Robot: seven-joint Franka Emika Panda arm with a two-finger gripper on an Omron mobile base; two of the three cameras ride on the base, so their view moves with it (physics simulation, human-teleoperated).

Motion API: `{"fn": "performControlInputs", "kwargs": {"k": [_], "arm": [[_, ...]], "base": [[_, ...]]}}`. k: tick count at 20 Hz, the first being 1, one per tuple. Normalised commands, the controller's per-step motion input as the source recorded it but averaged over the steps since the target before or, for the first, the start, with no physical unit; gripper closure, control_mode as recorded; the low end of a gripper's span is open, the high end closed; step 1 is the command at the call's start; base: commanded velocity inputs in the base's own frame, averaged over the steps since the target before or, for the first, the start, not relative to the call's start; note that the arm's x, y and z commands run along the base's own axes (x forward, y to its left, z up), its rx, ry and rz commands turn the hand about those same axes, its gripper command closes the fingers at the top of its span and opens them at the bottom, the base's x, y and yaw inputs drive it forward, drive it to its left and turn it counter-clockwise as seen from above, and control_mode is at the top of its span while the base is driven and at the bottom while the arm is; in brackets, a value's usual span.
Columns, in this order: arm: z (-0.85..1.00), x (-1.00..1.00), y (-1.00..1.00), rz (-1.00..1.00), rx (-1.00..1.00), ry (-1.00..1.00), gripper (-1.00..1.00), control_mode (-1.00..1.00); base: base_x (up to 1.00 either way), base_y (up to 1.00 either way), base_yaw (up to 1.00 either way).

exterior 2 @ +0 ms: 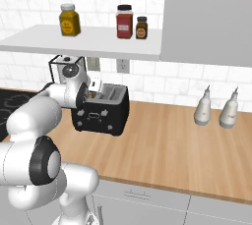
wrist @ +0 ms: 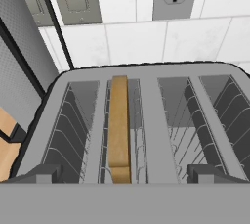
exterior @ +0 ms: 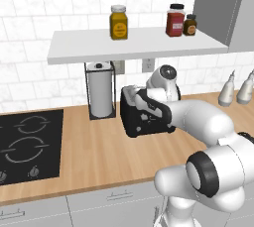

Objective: Start the toaster. Once the lever pops up, take the bread to the plate on the dining counter.

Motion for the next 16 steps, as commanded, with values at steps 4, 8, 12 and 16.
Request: {"fn": "performControlInputs", "kwargs": {"k": [4,8,12,16], "arm": [[0.00,0.00,0.00,0.00,0.00,0.00,-1.00,-1.00],[0.00,0.00,0.00,0.00,0.00,0.00,-1.00,-1.00],[0.00,0.00,0.00,0.00,0.00,0.00,-1.00,-1.00],[0.00,0.00,0.00,0.00,0.00,0.00,-1.00,-1.00]], "base": [[0.00,0.00,0.00],[0.00,0.00,0.00],[0.00,0.00,0.00],[0.00,0.00,0.00]]}}
